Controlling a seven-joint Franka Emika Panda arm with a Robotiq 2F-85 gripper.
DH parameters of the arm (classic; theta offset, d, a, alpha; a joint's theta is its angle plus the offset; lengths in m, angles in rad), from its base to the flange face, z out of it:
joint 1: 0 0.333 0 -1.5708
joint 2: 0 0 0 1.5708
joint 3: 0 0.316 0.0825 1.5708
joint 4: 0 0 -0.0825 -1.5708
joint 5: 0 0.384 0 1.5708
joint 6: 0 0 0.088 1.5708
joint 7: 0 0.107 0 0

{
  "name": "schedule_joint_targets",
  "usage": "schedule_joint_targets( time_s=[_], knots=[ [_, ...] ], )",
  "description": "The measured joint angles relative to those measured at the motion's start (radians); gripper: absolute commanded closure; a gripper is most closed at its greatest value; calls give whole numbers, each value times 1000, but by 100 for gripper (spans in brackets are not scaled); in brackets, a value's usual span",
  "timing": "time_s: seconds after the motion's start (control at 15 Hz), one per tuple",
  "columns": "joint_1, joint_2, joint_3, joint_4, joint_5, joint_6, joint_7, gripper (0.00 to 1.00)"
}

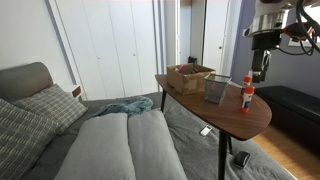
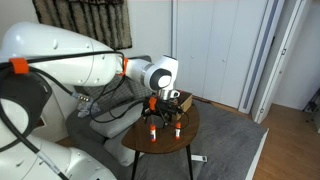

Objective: Put the two orange bottles in the office pen holder

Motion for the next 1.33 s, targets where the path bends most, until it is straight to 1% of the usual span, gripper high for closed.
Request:
schedule_joint_targets(
  time_s=[0.4,0.87,1.27,1.33],
  knots=[
    [10,-13,1,-10,1,5,-6,0],
    [11,-10,1,-34,2,95,-7,0],
    [27,-7,1,-58,2,134,-9,0],
    [30,-5,1,-59,2,135,-10,4]
  ],
)
